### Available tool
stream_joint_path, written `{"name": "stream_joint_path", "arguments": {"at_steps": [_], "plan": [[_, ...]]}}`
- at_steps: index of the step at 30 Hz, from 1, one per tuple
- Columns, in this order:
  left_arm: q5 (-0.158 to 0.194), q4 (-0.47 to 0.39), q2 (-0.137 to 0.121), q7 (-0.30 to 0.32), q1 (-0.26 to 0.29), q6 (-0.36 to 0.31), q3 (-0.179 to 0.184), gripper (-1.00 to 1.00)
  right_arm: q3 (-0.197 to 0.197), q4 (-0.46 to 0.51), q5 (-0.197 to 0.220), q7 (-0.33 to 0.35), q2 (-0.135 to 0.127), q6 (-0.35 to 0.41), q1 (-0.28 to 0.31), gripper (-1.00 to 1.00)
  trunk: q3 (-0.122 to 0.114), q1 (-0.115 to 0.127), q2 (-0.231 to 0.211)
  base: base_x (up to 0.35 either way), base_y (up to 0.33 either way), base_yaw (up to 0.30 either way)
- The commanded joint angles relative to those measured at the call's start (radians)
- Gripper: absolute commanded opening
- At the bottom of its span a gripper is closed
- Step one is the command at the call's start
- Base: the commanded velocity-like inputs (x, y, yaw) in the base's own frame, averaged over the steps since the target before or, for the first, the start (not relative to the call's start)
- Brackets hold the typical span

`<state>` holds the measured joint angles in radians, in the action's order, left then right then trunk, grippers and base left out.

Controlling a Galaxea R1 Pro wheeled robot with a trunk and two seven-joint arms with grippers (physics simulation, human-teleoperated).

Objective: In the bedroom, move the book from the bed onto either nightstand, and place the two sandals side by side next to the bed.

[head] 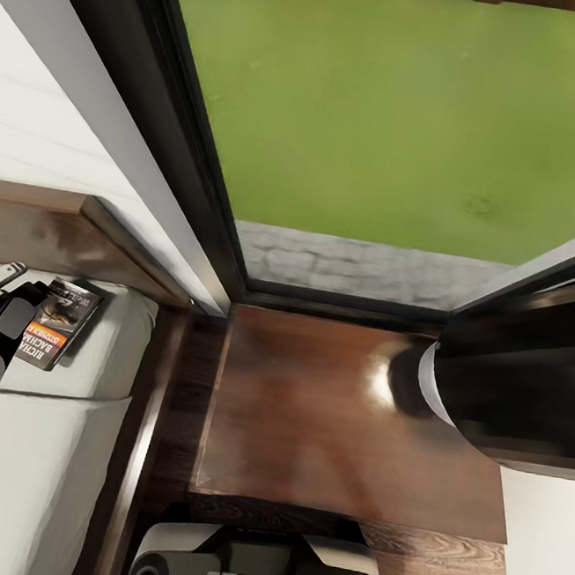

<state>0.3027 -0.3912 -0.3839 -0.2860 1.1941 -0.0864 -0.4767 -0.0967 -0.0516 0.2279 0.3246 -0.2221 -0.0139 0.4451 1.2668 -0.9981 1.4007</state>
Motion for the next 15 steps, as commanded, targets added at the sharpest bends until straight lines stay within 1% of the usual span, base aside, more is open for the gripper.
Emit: {"name": "stream_joint_path", "arguments": {"at_steps": [1, 11, 13, 15], "plan": [[0.013, 0.011, 0.000, -0.003, -0.001, -0.004, 0.000, 1.00, -0.008, -0.004, 0.004, 0.005, 0.000, -0.001, 0.001, 1.00, 0.000, 0.000, 0.000, 0.000, 0.000, 0.000], [0.013, 0.011, 0.000, -0.004, -0.001, -0.004, -0.001, 1.00, -0.008, -0.004, 0.004, 0.005, 0.000, -0.001, 0.001, 1.00, 0.000, 0.000, 0.000, 0.000, 0.000, 0.000], [0.013, 0.011, 0.000, -0.004, -0.001, -0.004, -0.001, 1.00, -0.008, -0.004, 0.004, 0.005, -0.001, -0.001, 0.001, 1.00, 0.000, 0.000, 0.000, 0.000, -0.046, 0.000], [0.013, 0.011, 0.000, -0.004, -0.001, -0.004, -0.001, 1.00, -0.008, -0.004, 0.004, 0.005, 0.000, -0.001, 0.001, 1.00, 0.000, 0.000, 0.000, 0.000, -0.158, 0.000]]}}
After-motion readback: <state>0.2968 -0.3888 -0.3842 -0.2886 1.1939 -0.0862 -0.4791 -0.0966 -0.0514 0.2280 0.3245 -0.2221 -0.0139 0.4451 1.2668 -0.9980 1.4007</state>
